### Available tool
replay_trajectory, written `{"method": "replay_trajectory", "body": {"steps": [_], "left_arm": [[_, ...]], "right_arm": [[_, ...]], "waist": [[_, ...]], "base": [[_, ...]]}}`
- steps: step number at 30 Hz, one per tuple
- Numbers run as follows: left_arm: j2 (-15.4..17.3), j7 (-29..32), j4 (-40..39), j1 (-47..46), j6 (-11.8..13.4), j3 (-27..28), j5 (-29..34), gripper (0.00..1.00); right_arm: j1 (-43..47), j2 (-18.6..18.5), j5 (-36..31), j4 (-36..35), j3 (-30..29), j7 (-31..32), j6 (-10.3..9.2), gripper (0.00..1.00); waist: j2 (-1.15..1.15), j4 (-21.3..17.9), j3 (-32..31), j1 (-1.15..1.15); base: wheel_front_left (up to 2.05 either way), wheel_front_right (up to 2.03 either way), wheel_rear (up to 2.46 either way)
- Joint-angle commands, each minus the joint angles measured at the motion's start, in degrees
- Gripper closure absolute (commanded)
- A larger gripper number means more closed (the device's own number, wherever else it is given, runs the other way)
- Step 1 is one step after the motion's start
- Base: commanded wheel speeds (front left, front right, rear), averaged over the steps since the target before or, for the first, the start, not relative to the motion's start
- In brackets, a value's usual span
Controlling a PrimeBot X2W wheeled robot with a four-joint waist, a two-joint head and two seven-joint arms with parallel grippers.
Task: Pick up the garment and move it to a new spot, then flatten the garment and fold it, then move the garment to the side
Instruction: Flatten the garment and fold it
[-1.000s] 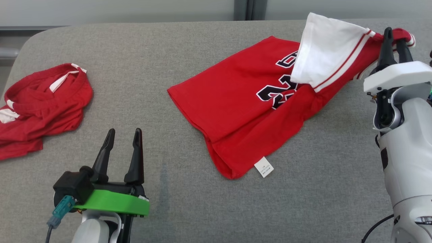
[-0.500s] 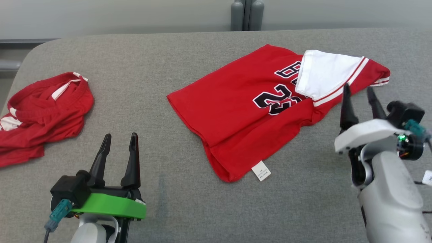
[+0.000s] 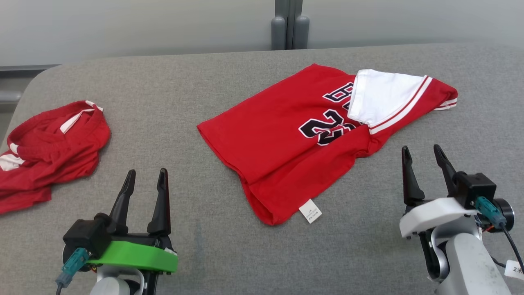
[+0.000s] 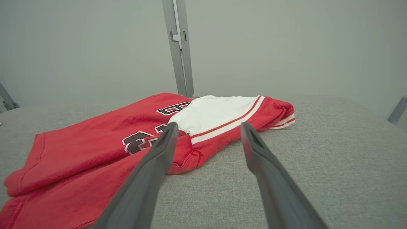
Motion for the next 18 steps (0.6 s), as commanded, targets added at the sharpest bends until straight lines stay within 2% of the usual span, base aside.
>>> {"method": "replay_trajectory", "body": {"steps": [1, 4, 8, 14, 18], "left_arm": [[-0.04, -0.01, 0.11, 0.91, -0.27, -0.04, 0.37, 0.00], [-0.04, -0.01, 0.19, 1.23, -0.27, -0.10, 0.23, 0.00], [-0.10, -0.01, 0.09, 1.55, -0.27, 0.03, 0.06, 0.00], [-0.19, -0.01, -0.77, 0.57, -0.27, -0.38, 0.10, 0.00], [-0.37, -0.01, -0.98, -0.99, -0.27, -1.53, -0.07, 0.00]], "right_arm": [[1.80, -0.03, 0.88, -0.91, -0.24, -0.32, -0.02, 0.00], [3.33, 0.00, 1.61, -1.79, -0.41, 0.16, -0.02, 0.00], [1.70, 0.00, 1.32, -1.04, -0.25, 4.57, -0.02, 0.00], [-6.94, 0.01, -2.25, 2.93, 0.73, 14.81, -0.02, 0.00], [-14.13, -0.09, -6.21, 7.46, 0.32, 19.77, -0.03, 0.00]], "waist": [[0.00, -0.23, -0.70, 0.00], [0.00, -0.36, -1.45, 0.00], [0.00, -0.43, -1.93, 0.00], [0.00, 0.48, -0.16, 0.00], [0.00, 2.67, 2.37, 0.00]], "base": [[0.00, 0.00, 0.00], [0.00, 0.00, 0.00], [0.00, 0.00, 0.00], [0.00, 0.00, 0.00], [0.00, 0.00, 0.00]]}}
